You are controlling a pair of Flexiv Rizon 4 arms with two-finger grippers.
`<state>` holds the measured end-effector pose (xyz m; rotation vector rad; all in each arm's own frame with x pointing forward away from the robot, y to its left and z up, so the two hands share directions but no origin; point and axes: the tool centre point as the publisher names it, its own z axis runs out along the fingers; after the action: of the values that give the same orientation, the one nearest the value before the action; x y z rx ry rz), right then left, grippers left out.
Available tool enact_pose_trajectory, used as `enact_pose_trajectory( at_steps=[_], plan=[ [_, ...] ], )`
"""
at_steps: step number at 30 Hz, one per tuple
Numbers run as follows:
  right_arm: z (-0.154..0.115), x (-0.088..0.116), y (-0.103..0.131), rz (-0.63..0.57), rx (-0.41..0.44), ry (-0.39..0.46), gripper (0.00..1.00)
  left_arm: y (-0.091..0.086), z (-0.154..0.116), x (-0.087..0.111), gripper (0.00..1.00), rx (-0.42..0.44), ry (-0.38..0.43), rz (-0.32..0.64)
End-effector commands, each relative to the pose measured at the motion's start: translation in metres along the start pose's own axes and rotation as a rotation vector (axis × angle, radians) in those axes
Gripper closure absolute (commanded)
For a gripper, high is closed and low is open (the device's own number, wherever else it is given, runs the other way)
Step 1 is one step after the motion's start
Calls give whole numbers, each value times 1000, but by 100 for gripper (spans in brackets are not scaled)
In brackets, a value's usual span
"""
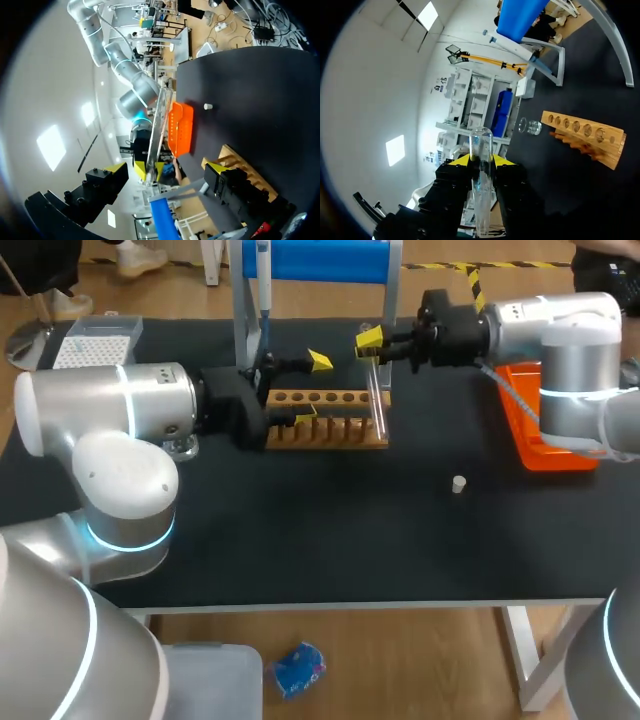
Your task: Invert the test tube, pick up the pipette, mount the tip to pipette, aspirate from beaker and dispense into the tube, eject the tip, return the pipette, and cap with the stopper.
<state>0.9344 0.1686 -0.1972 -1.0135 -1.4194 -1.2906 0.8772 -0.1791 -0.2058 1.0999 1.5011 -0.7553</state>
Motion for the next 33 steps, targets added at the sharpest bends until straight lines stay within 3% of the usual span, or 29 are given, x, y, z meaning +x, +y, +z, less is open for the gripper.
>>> enact_pose_trajectory(
  at_steps=[1,6,11,23,33],
  plan=[
    [0,-1,1,0,3,1,100,-1,1,3,0,-4,-352,3],
    [0,-1,1,0,3,1,100,-1,1,3,0,-4,-352,3],
    [3,-10,7,18,2,12,100,-7,12,6,0,12,-301,37],
    [20,-24,18,33,30,22,100,-15,36,6,0,108,-286,23],
    [25,-27,23,32,31,28,100,-15,44,6,0,132,-230,48]
  ],
)
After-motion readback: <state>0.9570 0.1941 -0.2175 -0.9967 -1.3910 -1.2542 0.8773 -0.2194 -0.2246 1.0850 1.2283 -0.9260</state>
